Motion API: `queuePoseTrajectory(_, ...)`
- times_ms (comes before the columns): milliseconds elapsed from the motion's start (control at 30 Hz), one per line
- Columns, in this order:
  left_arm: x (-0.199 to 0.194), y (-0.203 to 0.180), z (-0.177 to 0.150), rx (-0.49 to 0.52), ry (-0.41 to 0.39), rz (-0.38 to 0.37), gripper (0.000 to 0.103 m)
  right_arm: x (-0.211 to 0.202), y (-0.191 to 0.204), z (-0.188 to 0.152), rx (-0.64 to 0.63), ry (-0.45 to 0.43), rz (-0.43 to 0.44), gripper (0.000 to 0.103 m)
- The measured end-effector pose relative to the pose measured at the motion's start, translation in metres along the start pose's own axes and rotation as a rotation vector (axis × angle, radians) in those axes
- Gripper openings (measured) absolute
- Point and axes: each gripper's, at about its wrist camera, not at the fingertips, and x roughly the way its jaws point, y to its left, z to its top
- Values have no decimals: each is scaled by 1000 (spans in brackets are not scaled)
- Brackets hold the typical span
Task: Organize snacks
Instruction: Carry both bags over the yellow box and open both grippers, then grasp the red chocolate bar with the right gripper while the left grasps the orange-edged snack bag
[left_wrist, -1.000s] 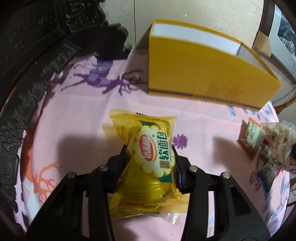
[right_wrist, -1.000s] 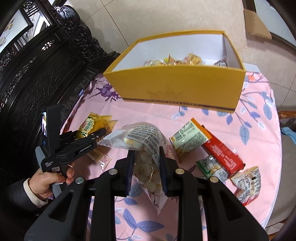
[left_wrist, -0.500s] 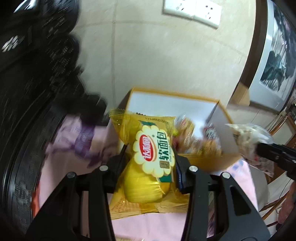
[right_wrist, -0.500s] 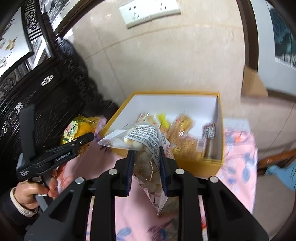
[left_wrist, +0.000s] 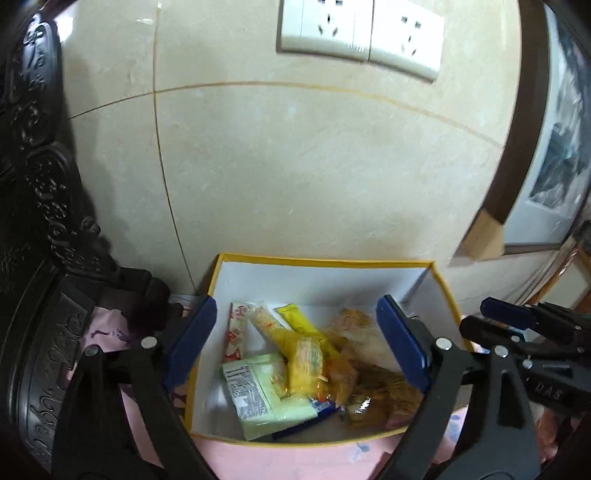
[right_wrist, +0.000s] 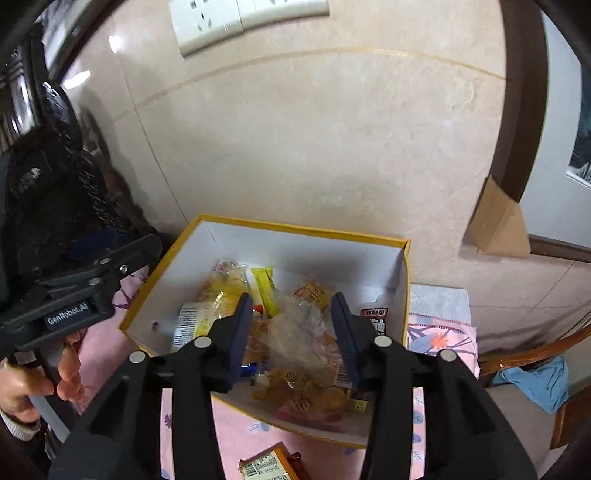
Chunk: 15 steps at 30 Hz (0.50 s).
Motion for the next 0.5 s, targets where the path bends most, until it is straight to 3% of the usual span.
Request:
queuePoseTrajectory(167,-34,9,-31,-28,-16,-35,94,-28,-14,-36,0,20,87,47)
queuePoseTrajectory(333,-58,12,-82,-24,18,-29,94,-31,-24,-111,-37,195,154,47)
queuePoseTrajectory(500,-57,16,-128,-79,122,-38,94,-7,-28,-171,-27,344,156,47)
